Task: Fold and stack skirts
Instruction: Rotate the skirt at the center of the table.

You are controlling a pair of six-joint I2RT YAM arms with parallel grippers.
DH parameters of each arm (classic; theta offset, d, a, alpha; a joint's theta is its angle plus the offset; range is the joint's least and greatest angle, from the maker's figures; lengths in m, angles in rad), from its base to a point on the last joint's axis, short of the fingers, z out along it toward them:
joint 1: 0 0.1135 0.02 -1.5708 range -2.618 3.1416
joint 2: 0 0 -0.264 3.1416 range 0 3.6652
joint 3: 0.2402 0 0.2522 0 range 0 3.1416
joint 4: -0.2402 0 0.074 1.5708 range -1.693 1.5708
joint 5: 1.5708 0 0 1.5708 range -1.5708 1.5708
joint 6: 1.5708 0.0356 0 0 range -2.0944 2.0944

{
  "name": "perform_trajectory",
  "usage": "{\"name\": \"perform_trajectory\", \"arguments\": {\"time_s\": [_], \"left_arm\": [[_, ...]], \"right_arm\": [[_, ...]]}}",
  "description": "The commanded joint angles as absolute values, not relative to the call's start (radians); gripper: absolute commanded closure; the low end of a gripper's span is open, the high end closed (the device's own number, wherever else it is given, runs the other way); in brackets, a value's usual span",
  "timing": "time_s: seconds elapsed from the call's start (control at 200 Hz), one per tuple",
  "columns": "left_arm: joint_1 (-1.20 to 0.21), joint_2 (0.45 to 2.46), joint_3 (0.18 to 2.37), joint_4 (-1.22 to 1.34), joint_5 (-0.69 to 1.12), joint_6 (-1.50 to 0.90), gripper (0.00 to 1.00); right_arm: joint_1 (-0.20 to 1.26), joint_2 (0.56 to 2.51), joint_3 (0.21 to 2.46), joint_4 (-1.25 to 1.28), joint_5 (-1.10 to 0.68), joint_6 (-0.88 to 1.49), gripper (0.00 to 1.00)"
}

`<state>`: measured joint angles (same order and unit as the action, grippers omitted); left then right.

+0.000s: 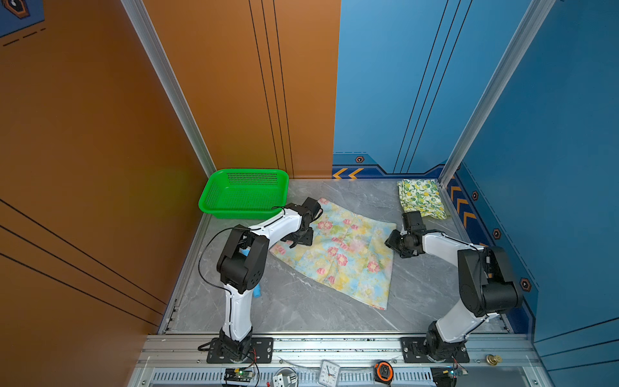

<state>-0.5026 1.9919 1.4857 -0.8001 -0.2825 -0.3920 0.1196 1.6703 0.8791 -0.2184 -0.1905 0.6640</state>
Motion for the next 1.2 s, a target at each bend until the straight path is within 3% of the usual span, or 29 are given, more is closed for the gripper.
{"name": "perform_trajectory", "arguments": {"time_s": [0.0, 0.06, 0.345, 0.37, 0.451, 0.491, 0.536, 0.786, 1.197], "left_arm": [[-0.514, 1.975, 1.472, -0.802, -0.245, -0.405, 0.22], [-0.514, 1.955, 1.471, -0.802, -0.224, -0.407, 0.22], [-0.503, 1.897, 1.45, -0.811, -0.184, -0.396, 0.22], [-0.502, 1.899, 1.447, -0.81, -0.178, -0.397, 0.22], [-0.502, 1.904, 1.434, -0.81, -0.169, -0.401, 0.22], [-0.503, 1.907, 1.424, -0.809, -0.171, -0.407, 0.22], [-0.504, 1.913, 1.416, -0.808, -0.173, -0.411, 0.22], [-0.51, 1.943, 1.379, -0.774, -0.184, -0.426, 0.22], [-0.455, 1.839, 1.184, -0.646, -0.109, -0.511, 0.23]], "right_arm": [[0.122, 1.696, 0.887, -0.18, -0.181, 0.661, 0.79], [0.1, 1.717, 0.939, -0.222, -0.144, 0.621, 1.0], [0.055, 1.902, 1.31, -0.363, -0.07, 0.483, 1.0], [0.058, 1.918, 1.343, -0.393, -0.062, 0.467, 0.91], [0.074, 1.909, 1.377, -0.472, -0.001, 0.43, 0.47], [0.084, 1.867, 1.342, -0.484, 0.039, 0.426, 0.35], [0.088, 1.803, 1.283, -0.491, 0.07, 0.43, 0.29], [0.046, 1.505, 0.964, -0.499, 0.063, 0.53, 0.26], [0.029, 1.473, 0.778, -0.508, 0.004, 0.592, 0.36]]}}
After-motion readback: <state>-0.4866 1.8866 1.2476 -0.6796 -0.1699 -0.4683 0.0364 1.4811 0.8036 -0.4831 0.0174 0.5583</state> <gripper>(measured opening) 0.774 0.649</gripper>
